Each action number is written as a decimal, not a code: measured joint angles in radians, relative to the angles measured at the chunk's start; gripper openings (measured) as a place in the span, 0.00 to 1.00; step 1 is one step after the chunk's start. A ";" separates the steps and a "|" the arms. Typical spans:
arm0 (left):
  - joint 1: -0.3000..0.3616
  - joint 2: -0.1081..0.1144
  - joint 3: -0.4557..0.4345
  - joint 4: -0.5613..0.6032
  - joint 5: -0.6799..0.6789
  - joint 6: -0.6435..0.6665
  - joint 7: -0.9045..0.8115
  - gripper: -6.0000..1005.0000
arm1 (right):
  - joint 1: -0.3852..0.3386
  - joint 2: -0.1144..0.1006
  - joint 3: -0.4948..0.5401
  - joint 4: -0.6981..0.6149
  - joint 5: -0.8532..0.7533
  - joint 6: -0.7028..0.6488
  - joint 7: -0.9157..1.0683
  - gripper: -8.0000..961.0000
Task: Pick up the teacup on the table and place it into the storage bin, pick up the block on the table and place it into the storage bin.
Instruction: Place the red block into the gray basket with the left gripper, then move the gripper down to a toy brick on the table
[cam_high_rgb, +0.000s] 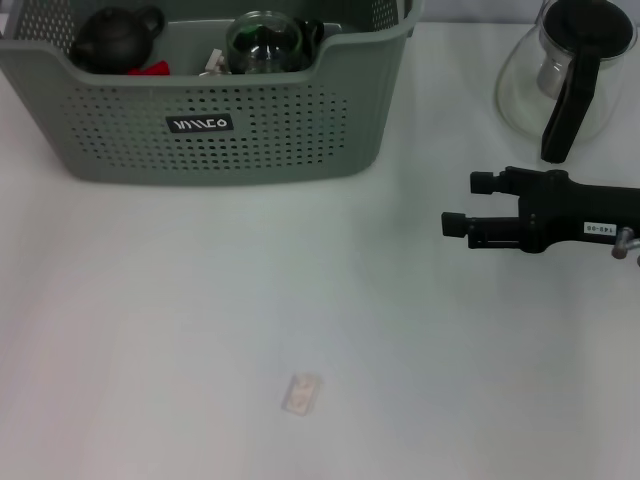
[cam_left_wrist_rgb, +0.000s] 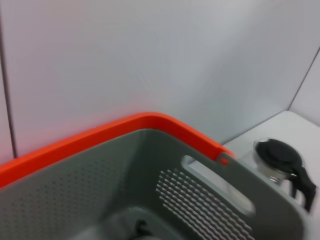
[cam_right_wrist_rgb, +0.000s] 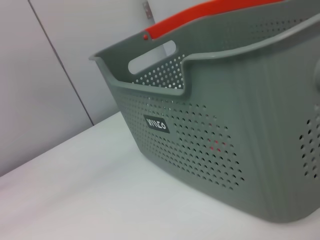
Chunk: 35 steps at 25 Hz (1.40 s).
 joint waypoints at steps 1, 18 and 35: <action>-0.008 0.009 0.013 -0.033 0.004 -0.033 0.002 0.21 | 0.001 0.000 0.000 0.001 0.000 0.000 -0.001 0.95; -0.025 -0.013 0.131 -0.012 -0.106 0.109 0.147 0.55 | 0.003 0.000 0.000 0.004 0.000 -0.014 0.003 0.94; 0.306 -0.186 0.852 0.383 0.080 0.202 0.342 0.92 | 0.003 -0.002 0.007 0.008 0.001 -0.008 0.025 0.94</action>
